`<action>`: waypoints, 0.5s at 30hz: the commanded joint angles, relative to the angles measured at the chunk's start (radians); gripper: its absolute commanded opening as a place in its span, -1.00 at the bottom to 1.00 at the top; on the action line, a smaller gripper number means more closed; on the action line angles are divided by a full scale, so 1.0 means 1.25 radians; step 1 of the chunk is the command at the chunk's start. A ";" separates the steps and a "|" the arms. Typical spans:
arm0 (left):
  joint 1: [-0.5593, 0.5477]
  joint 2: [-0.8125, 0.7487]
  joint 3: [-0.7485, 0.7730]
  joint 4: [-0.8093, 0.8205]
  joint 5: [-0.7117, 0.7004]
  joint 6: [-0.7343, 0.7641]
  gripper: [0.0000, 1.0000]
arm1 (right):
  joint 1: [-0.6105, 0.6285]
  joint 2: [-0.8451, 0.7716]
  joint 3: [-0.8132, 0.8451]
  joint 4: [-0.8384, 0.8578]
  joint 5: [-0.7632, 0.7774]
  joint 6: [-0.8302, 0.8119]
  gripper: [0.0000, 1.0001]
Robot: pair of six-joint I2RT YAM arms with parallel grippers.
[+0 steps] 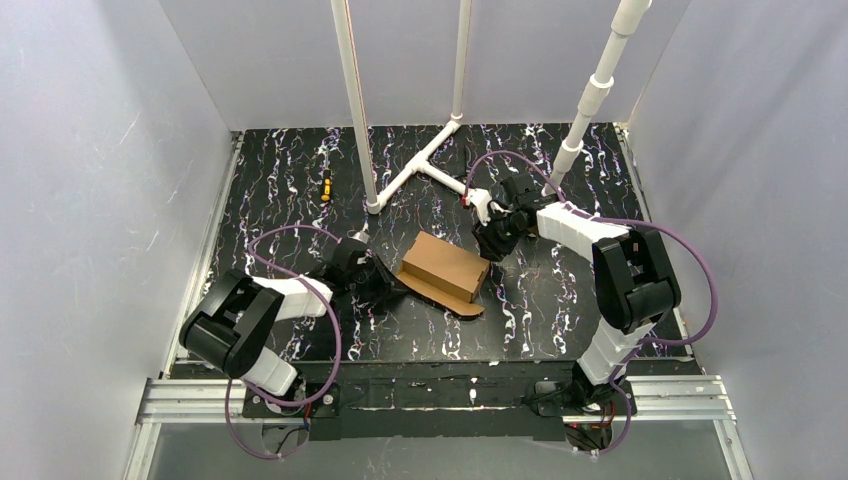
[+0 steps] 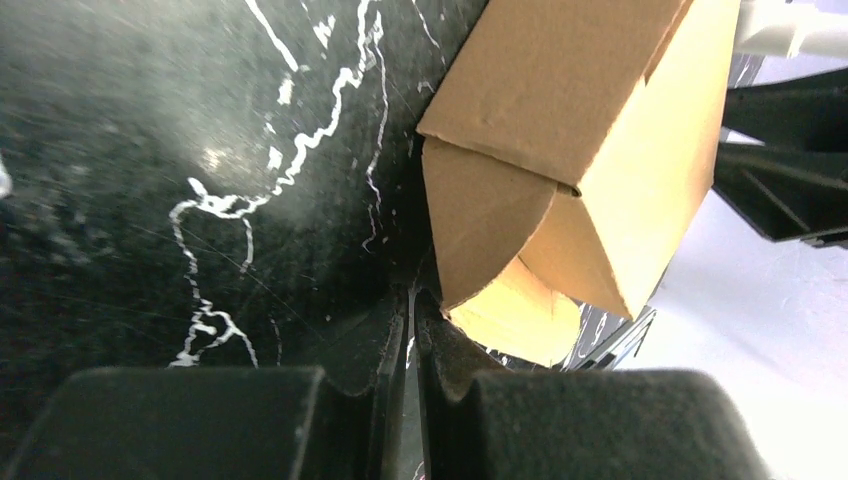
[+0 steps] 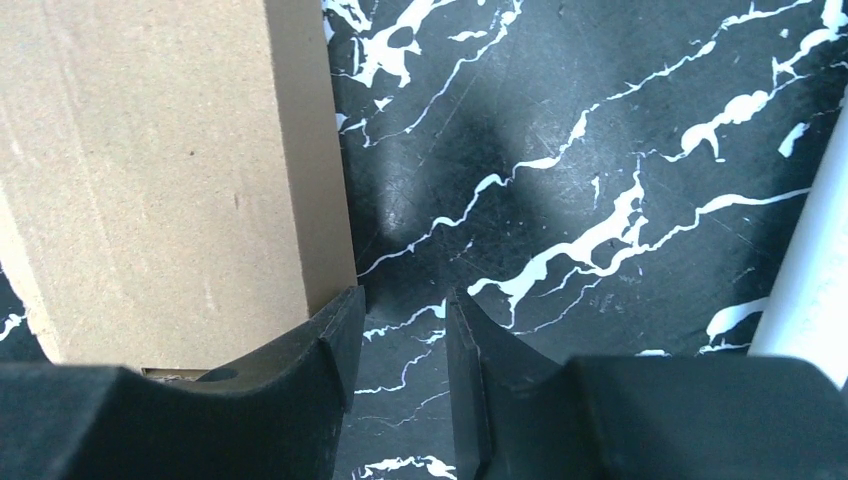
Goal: Fold the paper box
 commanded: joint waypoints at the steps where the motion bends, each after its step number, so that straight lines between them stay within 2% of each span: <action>1: 0.038 -0.027 -0.001 -0.016 0.024 0.034 -0.87 | 0.003 0.009 0.032 -0.023 -0.049 -0.013 -0.13; 15: 0.114 0.014 0.078 -0.059 0.098 0.099 -0.86 | 0.019 0.018 0.037 -0.042 -0.087 -0.027 -0.10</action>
